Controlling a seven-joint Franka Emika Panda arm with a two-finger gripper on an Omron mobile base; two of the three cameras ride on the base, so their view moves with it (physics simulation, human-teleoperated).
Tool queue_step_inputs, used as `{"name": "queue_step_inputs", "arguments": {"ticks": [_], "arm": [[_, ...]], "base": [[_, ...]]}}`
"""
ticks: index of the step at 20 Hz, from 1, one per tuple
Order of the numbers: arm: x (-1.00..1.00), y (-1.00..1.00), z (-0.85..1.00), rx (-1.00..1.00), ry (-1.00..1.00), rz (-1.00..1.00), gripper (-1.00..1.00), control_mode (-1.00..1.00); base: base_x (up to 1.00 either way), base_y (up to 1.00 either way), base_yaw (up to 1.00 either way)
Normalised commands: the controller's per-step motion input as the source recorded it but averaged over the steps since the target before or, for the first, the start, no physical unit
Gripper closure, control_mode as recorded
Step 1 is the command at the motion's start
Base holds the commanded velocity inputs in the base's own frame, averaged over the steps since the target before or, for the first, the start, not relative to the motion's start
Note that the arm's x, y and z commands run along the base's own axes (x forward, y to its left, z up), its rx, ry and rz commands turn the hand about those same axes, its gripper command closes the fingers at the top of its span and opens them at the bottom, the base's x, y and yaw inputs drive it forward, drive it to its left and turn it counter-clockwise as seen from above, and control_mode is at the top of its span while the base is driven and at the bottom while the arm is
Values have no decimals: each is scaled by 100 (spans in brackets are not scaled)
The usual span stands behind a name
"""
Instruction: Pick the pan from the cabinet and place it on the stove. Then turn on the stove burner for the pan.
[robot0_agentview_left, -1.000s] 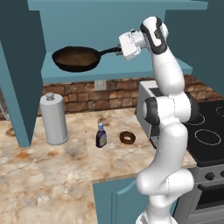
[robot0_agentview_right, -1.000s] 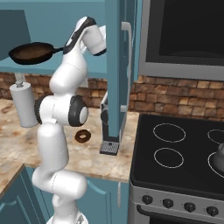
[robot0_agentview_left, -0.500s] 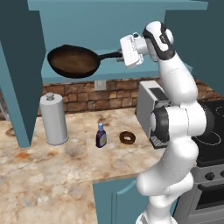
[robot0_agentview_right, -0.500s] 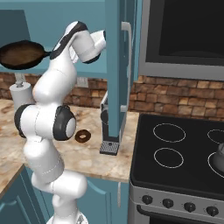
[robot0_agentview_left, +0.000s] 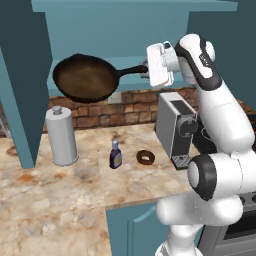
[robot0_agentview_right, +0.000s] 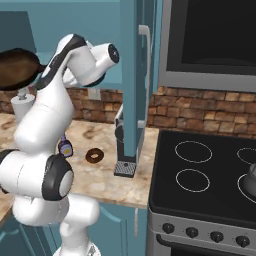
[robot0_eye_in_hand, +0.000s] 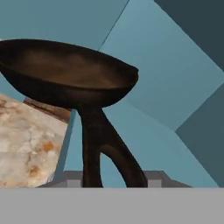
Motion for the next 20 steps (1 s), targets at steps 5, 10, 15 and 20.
{"name": "queue_step_inputs", "arguments": {"ticks": [5, 10, 15, 20], "arm": [[-90, 0, 3, 4, -10, -13, 100, -100], [-85, -1, 0, 1, -4, -11, 100, -100], [-64, -19, 0, 0, 0, -3, 100, -100], [-55, -34, 0, 0, 0, 0, 100, -100]], "base": [[0, 0, 0], [0, 0, 0], [0, 0, 0], [0, 0, 0]]}}
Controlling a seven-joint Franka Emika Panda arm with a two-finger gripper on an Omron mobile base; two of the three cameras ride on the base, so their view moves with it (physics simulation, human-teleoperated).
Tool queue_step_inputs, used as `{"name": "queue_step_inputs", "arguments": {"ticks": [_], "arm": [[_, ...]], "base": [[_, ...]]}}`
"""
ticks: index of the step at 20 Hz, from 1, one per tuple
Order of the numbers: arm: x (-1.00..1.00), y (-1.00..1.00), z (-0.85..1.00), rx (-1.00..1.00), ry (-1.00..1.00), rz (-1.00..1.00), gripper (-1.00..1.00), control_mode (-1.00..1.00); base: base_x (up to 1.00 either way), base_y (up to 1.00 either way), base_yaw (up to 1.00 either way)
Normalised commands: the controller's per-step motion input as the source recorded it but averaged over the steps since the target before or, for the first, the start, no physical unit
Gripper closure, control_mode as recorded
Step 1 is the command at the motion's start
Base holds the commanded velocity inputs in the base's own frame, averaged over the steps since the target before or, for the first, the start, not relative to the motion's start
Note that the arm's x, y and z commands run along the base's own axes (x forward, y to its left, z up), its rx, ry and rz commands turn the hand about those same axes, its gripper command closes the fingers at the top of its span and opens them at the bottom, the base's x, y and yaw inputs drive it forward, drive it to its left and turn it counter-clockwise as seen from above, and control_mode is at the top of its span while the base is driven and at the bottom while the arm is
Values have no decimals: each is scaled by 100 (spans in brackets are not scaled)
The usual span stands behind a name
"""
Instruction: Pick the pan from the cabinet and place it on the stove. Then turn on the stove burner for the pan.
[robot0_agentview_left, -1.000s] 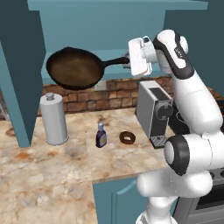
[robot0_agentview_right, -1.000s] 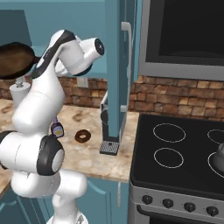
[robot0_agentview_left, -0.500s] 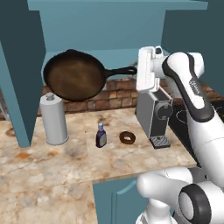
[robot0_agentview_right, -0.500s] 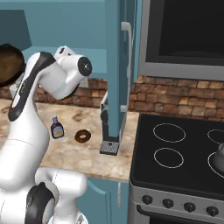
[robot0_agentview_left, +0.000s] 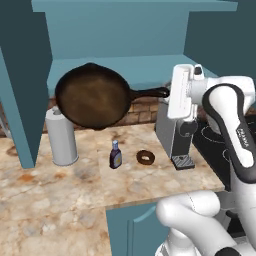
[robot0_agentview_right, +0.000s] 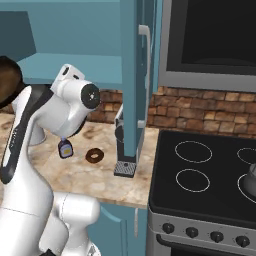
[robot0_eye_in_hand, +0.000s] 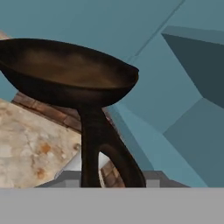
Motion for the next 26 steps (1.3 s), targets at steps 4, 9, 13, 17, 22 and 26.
{"name": "queue_step_inputs", "arguments": {"ticks": [4, 9, 13, 17, 22, 26], "arm": [[-53, -30, 0, 0, -1, 0, 100, -100], [-57, -26, 0, 0, -1, 0, 100, -100], [-50, -3, 0, 0, -1, -1, 100, -100], [-3, 0, 0, 0, 0, 0, 100, -100], [-45, -4, 0, 0, -15, -2, 100, -100], [-62, 0, -5, 0, -19, -3, 100, -100]], "base": [[0, 0, 0], [0, 0, 0], [0, 0, 0], [0, 0, 0], [0, 0, 0], [0, 0, 0]]}}
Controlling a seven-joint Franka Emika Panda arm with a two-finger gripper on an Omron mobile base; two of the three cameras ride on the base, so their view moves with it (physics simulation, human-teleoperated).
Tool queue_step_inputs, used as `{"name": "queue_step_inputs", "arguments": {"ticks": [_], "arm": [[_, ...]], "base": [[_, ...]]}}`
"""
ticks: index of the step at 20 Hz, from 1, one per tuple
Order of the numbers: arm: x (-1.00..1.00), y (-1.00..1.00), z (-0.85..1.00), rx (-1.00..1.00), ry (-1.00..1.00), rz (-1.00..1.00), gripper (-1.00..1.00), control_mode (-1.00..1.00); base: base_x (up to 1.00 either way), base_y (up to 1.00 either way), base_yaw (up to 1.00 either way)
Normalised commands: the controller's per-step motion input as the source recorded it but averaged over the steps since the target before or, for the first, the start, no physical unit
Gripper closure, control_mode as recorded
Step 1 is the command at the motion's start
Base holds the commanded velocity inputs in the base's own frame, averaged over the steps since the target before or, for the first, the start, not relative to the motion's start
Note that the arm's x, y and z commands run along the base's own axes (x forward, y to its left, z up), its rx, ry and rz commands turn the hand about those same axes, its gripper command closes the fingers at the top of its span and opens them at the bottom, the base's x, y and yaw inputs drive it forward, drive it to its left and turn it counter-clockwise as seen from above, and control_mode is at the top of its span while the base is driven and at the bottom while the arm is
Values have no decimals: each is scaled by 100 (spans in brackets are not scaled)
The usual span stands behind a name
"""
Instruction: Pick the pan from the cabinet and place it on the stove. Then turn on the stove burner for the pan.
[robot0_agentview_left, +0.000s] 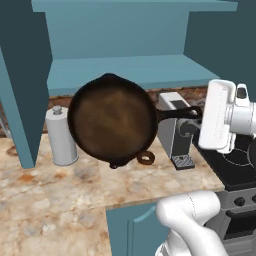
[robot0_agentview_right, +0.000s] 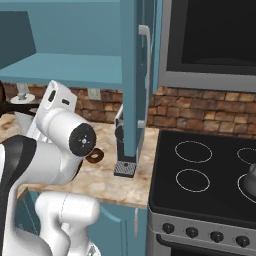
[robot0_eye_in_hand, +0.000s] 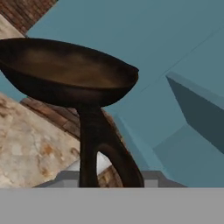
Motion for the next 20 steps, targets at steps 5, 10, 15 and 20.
{"name": "queue_step_inputs", "arguments": {"ticks": [5, 10, 15, 20], "arm": [[-10, 0, -1, 0, -3, -1, 100, 100], [0, 0, 0, 0, 0, 0, 100, 100], [0, 0, 0, 0, 0, 0, 100, 100], [0, 0, 0, 0, 0, 0, 100, 100]], "base": [[-47, -9, -3], [-69, -19, -5], [-38, -55, -1], [-28, -81, 0]]}}
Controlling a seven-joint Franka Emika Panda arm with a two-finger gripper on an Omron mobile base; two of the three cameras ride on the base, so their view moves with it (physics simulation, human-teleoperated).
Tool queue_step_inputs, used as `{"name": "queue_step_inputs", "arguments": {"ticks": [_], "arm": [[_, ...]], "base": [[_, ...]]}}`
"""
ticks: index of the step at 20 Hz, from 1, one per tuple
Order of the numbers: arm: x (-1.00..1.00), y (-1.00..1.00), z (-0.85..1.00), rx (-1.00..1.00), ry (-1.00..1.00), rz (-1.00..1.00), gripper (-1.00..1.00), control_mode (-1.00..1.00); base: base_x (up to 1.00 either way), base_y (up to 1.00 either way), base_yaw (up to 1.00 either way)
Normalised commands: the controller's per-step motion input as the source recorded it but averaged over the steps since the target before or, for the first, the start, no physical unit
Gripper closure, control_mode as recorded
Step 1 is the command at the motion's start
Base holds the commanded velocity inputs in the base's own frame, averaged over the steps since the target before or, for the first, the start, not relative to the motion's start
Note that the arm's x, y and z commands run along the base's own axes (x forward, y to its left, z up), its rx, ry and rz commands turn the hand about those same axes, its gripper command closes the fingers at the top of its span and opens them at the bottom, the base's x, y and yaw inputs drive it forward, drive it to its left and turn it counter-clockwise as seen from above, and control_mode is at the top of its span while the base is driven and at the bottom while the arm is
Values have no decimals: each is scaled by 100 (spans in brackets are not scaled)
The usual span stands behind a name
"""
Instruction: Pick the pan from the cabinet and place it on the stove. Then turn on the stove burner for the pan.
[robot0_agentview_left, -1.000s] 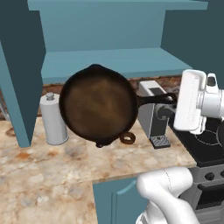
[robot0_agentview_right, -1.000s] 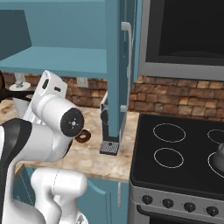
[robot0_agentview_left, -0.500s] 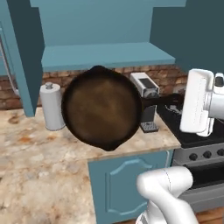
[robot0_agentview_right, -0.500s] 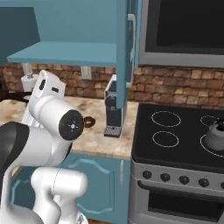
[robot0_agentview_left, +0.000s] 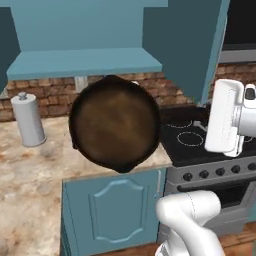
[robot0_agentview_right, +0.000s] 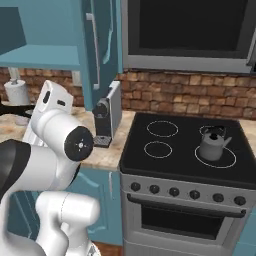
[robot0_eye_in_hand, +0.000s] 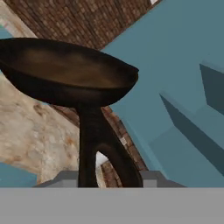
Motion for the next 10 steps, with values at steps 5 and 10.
{"name": "queue_step_inputs", "arguments": {"ticks": [5, 10], "arm": [[0, 0, 0, 0, 0, 0, 100, 100], [0, 0, 0, 0, 0, 0, 100, 100]], "base": [[-84, -87, -2], [-75, -86, -4]]}}
